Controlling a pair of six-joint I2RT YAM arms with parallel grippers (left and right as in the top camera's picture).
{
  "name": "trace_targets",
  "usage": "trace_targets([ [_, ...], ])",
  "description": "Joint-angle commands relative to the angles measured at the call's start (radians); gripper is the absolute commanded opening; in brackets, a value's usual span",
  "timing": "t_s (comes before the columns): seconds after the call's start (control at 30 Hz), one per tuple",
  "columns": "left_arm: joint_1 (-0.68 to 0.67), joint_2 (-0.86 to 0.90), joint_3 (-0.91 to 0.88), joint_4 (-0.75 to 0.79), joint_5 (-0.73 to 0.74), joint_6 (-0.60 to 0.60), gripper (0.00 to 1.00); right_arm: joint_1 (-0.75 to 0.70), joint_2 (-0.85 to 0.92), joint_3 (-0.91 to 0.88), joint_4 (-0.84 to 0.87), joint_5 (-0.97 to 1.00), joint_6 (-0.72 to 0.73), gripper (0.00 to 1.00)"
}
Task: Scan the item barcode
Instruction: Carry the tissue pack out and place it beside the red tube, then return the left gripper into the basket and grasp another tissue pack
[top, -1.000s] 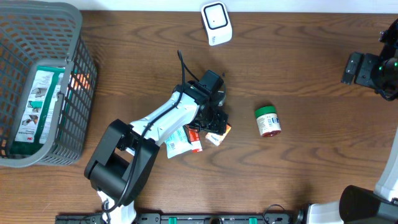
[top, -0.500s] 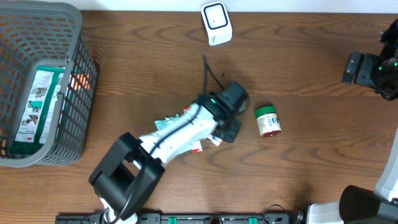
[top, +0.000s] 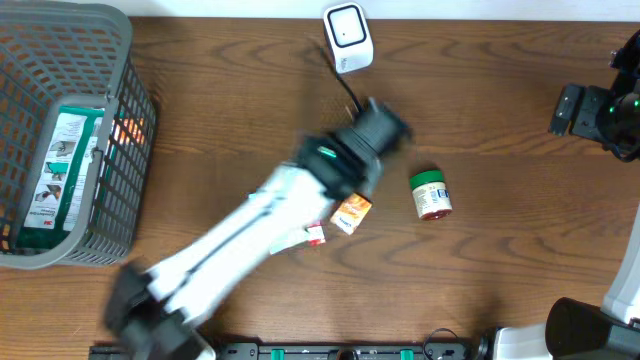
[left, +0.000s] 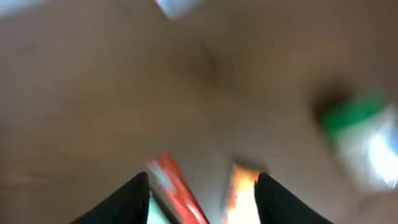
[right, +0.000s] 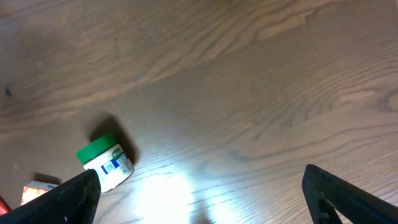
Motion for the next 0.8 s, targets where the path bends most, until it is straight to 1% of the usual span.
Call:
trace_targets([
  [0.0,0.189,-0.149,0.102,0.014,-0.198,-0.003,0.57,-0.003,0.003,0.011,0.0,-0.001,0.015,0.99],
  [0.07,0.311,-0.192,0.11,0.049,-0.192,-0.024,0.58,-0.003,0.003,0.011,0.0,-0.001,0.014,0.99],
  [0.13,0.465,-0.227,0.11,0.086,-0.181,-0.037,0.58,-0.003,0.003,0.011,0.0,-0.001,0.014,0.99],
  [0.17,0.577,-0.237,0.11,0.1,-0.164,-0.042,0.58,-0.003,0.003,0.011,0.0,-0.001,0.014,0.99],
  [0.2,0.649,-0.238,0.11,0.1,-0.144,-0.063,0.58,-0.003,0.003,0.011,0.0,-0.001,0.015,0.99],
  [0.27,0.777,-0.229,0.109,0.092,-0.08,-0.112,0.58,-0.003,0.003,0.011,0.0,-0.001,0.014,0.99],
  [0.37,0.959,-0.188,0.108,0.077,0.099,-0.18,0.58,-0.003,0.003,0.011,0.0,-0.001,0.014,0.99],
  [0.47,1.09,-0.121,0.107,0.074,0.286,-0.223,0.58,-0.003,0.003,0.011,0.0,-0.001,0.014,0.99],
  [0.53,1.146,-0.068,0.107,0.073,0.368,-0.246,0.59,-0.003,0.003,0.011,0.0,-0.001,0.015,0.99],
  [0.7,1.224,0.095,0.107,0.055,0.458,-0.354,0.59,-0.003,0.003,0.011,0.0,-0.001,0.014,0.99],
  [0.77,1.238,0.163,0.107,0.055,0.491,-0.367,0.59,-0.003,0.003,0.011,0.0,-0.001,0.014,0.99],
])
